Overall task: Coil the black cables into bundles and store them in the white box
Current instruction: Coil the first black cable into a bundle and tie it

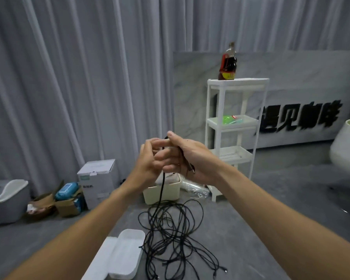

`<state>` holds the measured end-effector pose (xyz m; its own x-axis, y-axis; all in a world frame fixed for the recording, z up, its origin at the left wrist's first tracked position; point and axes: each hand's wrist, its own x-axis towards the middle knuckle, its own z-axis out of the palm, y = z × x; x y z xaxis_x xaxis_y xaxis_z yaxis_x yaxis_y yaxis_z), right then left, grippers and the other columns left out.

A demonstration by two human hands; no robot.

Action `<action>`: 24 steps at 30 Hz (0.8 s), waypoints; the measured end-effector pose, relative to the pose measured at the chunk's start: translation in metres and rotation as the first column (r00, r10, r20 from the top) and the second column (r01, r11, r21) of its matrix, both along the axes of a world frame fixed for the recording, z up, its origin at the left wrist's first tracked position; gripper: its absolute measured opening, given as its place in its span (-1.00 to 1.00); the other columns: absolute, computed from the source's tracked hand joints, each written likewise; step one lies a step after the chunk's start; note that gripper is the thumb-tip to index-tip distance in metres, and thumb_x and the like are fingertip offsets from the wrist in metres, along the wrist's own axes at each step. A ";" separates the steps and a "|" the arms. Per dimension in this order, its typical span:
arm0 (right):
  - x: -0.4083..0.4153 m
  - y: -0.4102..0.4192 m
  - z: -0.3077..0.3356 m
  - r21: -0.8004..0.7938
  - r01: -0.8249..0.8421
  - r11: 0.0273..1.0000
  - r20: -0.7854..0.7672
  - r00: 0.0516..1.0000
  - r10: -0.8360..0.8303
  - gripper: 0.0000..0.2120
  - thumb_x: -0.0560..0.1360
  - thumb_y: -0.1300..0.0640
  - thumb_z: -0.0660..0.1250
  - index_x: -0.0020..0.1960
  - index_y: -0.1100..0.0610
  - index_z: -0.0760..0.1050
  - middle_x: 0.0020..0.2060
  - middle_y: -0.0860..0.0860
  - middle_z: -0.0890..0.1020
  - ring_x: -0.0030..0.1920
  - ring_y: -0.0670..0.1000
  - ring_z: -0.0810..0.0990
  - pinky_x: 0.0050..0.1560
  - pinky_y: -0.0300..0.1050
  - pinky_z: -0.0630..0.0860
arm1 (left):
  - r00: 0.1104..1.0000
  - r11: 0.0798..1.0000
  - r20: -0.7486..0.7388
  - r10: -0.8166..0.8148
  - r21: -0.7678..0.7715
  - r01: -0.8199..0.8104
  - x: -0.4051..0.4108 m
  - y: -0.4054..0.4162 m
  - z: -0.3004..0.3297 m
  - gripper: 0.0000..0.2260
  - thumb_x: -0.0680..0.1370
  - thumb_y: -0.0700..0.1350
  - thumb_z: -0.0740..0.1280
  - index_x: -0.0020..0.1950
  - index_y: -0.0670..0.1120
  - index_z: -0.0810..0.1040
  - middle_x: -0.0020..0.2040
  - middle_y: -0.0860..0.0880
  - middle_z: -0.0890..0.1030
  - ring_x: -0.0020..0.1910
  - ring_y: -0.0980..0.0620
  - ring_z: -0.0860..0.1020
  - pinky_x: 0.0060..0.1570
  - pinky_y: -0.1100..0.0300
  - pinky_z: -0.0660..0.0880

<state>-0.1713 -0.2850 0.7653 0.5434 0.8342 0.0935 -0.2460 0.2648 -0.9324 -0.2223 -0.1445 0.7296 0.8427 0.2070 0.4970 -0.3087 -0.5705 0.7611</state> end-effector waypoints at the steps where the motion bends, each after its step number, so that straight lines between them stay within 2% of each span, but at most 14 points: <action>1: -0.006 -0.001 0.006 0.012 -0.004 1.000 -0.015 1.000 0.004 -0.63 0.64 -0.03 0.24 0.12 0.27 0.62 -0.22 0.16 0.70 -0.24 0.04 0.72 -0.34 -0.21 0.63 | 0.998 0.997 0.006 -0.057 -0.050 0.057 -0.007 -0.005 0.009 -0.55 0.48 -0.12 0.32 0.29 -0.35 0.39 0.06 -0.19 0.53 0.02 0.04 0.59 -0.04 0.26 0.53; 3: -0.023 -0.008 0.017 0.046 -0.018 0.999 -0.052 0.998 0.020 -0.65 0.62 -0.02 0.27 0.07 0.25 0.65 -0.21 0.15 0.70 -0.26 0.02 0.72 -0.35 -0.23 0.63 | 0.984 0.973 0.012 -0.176 -0.149 0.176 -0.025 -0.017 0.025 -0.68 0.54 -0.26 0.28 0.24 -0.38 0.41 -0.06 -0.10 0.58 -0.12 0.18 0.62 -0.11 0.33 0.54; 5: -0.038 -0.014 0.026 0.111 -0.053 0.992 -0.127 0.990 0.067 -0.69 0.57 0.01 0.31 0.03 0.25 0.67 -0.24 0.13 0.71 -0.29 0.00 0.72 -0.37 -0.25 0.63 | 0.985 0.967 0.000 -0.175 -0.188 0.172 -0.038 -0.025 0.035 -0.81 0.55 -0.31 0.28 0.15 -0.34 0.46 -0.13 -0.11 0.59 -0.18 0.11 0.62 -0.15 0.27 0.55; 7: -0.051 -0.022 0.033 0.178 -0.073 0.981 -0.181 0.978 0.105 -0.73 0.54 0.08 0.32 0.08 0.27 0.63 -0.22 0.12 0.73 -0.30 -0.01 0.72 -0.36 -0.28 0.62 | 0.998 0.992 -0.026 -0.056 -0.113 0.053 -0.045 -0.029 0.040 -0.91 0.63 -0.34 0.22 0.07 -0.30 0.50 -0.16 -0.17 0.56 -0.17 -0.04 0.55 -0.17 0.05 0.52; 9: -0.060 -0.030 0.036 0.240 -0.090 0.967 -0.220 0.965 0.145 -0.76 0.59 0.19 0.27 0.18 0.29 0.56 -0.11 0.14 0.74 -0.25 0.00 0.74 -0.35 -0.28 0.61 | 0.999 1.000 -0.040 0.024 -0.016 -0.025 -0.051 -0.031 0.043 -0.84 0.66 -0.28 0.18 0.00 -0.33 0.51 -0.21 -0.23 0.51 -0.21 -0.10 0.45 -0.18 -0.18 0.48; 11: -0.069 -0.036 0.038 0.286 -0.117 0.951 -0.246 0.950 0.190 -0.72 0.63 0.31 0.17 0.31 0.31 0.48 0.05 0.19 0.71 -0.13 0.09 0.75 -0.30 -0.22 0.64 | 1.000 1.000 -0.008 -0.003 0.019 0.003 -0.064 -0.038 0.049 -0.79 0.64 -0.19 0.20 -0.04 -0.30 0.52 -0.20 -0.29 0.52 -0.20 -0.14 0.46 -0.12 -0.29 0.48; 14: -0.080 -0.041 0.037 0.360 -0.128 0.924 -0.249 0.941 0.227 -0.58 0.58 0.46 0.11 0.42 0.33 0.35 0.25 0.26 0.60 0.14 0.24 0.67 0.01 -0.03 0.66 | 0.994 0.994 -0.010 -0.111 0.014 0.111 -0.084 -0.050 0.061 -0.80 0.53 -0.11 0.15 0.04 -0.10 0.54 0.04 -0.27 0.60 0.07 -0.20 0.57 0.12 -0.21 0.49; 16: -0.086 -0.042 0.035 0.391 -0.161 0.906 -0.233 0.935 0.267 -0.52 0.52 0.53 0.09 0.43 0.36 0.35 0.33 0.30 0.53 0.28 0.29 0.57 0.21 0.06 0.58 | 0.981 0.981 -0.069 -0.183 0.045 0.187 -0.097 -0.056 0.064 -0.74 0.53 -0.08 0.14 0.16 -0.01 0.51 0.17 -0.17 0.60 0.21 -0.11 0.56 0.19 -0.02 0.55; 18: -0.089 -0.042 0.033 0.396 -0.193 0.898 -0.209 0.933 0.293 -0.50 0.49 0.57 0.08 0.40 0.39 0.42 0.37 0.32 0.48 0.36 0.31 0.50 0.32 0.10 0.50 | 0.964 0.966 -0.088 -0.250 0.050 0.255 -0.110 -0.061 0.064 -0.72 0.53 0.04 0.17 0.20 0.08 0.49 0.20 -0.07 0.58 0.23 0.00 0.55 0.19 0.12 0.54; 20: -0.092 -0.042 0.030 0.404 -0.228 0.886 -0.183 0.929 0.322 -0.48 0.47 0.59 0.07 0.39 0.40 0.43 0.40 0.33 0.44 0.40 0.32 0.45 0.38 0.11 0.44 | 0.961 0.963 -0.090 -0.263 0.042 0.268 -0.119 -0.064 0.066 -0.70 0.50 0.09 0.19 0.20 0.10 0.49 0.20 -0.06 0.58 0.22 -0.03 0.55 0.26 0.03 0.50; 22: -0.097 -0.042 0.027 0.416 -0.268 0.869 -0.161 0.919 0.360 -0.46 0.45 0.61 0.06 0.40 0.40 0.41 0.40 0.33 0.44 0.40 0.31 0.44 0.39 0.09 0.42 | 0.952 0.959 -0.120 -0.282 -0.018 0.282 -0.127 -0.067 0.065 -0.75 0.60 -0.04 0.18 0.24 0.00 0.50 0.22 -0.13 0.60 0.27 -0.07 0.55 0.31 -0.03 0.49; 23: -0.099 -0.043 0.025 0.423 -0.283 0.861 -0.153 0.914 0.375 -0.44 0.43 0.61 0.06 0.40 0.41 0.41 0.40 0.33 0.44 0.39 0.31 0.45 0.38 0.09 0.43 | 0.951 0.961 -0.144 -0.274 -0.016 0.275 -0.131 -0.069 0.065 -0.76 0.63 -0.12 0.15 0.26 -0.05 0.50 0.22 -0.12 0.59 0.28 0.01 0.54 0.31 0.03 0.48; 24: -0.102 -0.043 0.023 0.432 -0.294 0.853 -0.146 0.910 0.388 -0.43 0.41 0.61 0.07 0.40 0.42 0.40 0.39 0.34 0.44 0.39 0.32 0.46 0.38 0.09 0.43 | 0.948 0.962 -0.177 -0.264 0.021 0.272 -0.135 -0.069 0.063 -0.75 0.64 -0.18 0.12 0.26 -0.05 0.48 0.20 -0.06 0.59 0.26 0.16 0.53 0.29 0.17 0.48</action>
<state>-0.2729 -0.3282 0.7885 0.2765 0.8894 0.3639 -0.5740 0.4566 -0.6797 -0.3572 -0.2138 0.7926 0.9372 -0.0572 0.3440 -0.3223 -0.5189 0.7917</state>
